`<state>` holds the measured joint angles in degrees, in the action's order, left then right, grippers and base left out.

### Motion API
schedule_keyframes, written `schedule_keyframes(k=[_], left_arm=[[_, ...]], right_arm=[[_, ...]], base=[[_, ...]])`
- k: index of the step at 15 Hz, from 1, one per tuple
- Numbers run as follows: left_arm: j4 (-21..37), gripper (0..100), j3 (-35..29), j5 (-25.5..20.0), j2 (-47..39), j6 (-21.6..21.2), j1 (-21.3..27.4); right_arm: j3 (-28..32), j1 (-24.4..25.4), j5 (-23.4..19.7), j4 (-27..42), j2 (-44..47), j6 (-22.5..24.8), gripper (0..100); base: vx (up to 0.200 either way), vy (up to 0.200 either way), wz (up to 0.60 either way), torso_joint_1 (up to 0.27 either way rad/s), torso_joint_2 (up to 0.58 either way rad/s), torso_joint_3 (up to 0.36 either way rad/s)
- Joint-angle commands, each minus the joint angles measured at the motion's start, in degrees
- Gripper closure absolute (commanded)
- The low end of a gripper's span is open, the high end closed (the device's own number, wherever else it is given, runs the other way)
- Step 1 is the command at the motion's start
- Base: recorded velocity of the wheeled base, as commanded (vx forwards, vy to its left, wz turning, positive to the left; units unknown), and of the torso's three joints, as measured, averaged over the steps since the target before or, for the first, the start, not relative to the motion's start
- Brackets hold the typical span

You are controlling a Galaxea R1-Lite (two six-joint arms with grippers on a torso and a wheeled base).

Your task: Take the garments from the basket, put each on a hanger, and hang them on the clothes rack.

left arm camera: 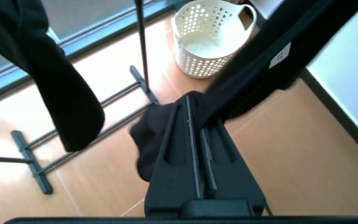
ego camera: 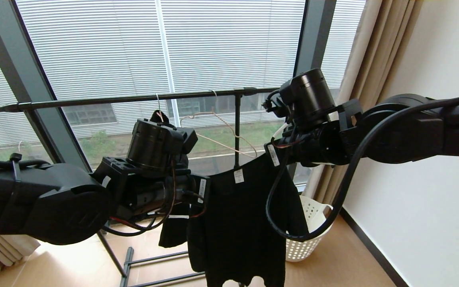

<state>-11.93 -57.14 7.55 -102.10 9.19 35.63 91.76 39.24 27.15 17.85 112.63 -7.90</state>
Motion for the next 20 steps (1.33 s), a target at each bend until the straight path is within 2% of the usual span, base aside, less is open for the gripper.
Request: schedule_keyframes(k=[1,2,3,8,10,11,13,15,16,18,20], left_arm=[[0.1,100,0.4,0.1,0.8,-0.2,0.1],[0.0,100,0.7,0.2,1.2,-0.5,0.1],[0.0,0,1.1,0.2,1.5,-1.1,0.1],[-0.3,0,7.0,-0.2,7.0,-4.1,0.3],[-3.5,0,11.0,-0.5,9.4,-4.6,0.4],[-8.3,0,14.5,-0.7,9.6,-4.9,0.4],[-14.0,0,18.5,-0.5,9.6,-5.6,0.3],[-15.6,0,19.4,-0.5,9.4,-5.5,0.3],[-15.6,0,19.3,-0.5,8.9,-5.6,0.3],[-15.8,0,19.1,-0.4,8.0,-5.6,0.4],[-16.8,0,19.3,-0.4,7.7,-5.5,0.4]], right_arm=[[0.0,0.0,0.0,-0.1,0.0,0.0,100],[0.0,0.0,0.0,-0.1,0.0,0.0,100],[0.0,0.0,0.0,-0.1,0.0,0.0,100],[0.0,-0.2,0.0,-0.2,0.1,0.0,100],[-0.4,-1.3,0.0,0.2,-0.3,-0.1,100],[-2.7,-2.2,0.1,0.2,-1.9,-0.1,100],[-8.8,-2.7,0.1,0.2,-6.8,0.5,100],[-16.2,-3.7,0.1,-1.1,-9.8,2.6,100],[-18.0,-4.1,0.1,-2.7,-10.2,3.1,100],[-18.5,-5.7,0.1,-3.3,-10.6,5.4,100],[-19.2,-7.8,0.0,-3.4,-11.6,9.3,100]], base=[[0.0,0.0,0.0,0.0,0.0,0.0],[0.0,0.0,0.0,0.0,0.0,0.0],[0.0,0.0,0.0,0.0,0.0,0.0],[0.0,0.0,0.0,0.0,0.0,0.0],[0.0,0.0,0.0,0.0,0.0,0.0],[0.0,0.0,0.0,0.0,0.0,0.0],[0.0,0.0,0.0,0.0,0.0,0.0],[0.0,0.0,0.0,0.0,0.0,0.0],[0.0,0.0,0.0,0.0,0.0,0.0],[0.0,0.0,0.0,0.0,0.0,0.0],[0.0,-0.2,0.0,0.002,0.0,0.005]])
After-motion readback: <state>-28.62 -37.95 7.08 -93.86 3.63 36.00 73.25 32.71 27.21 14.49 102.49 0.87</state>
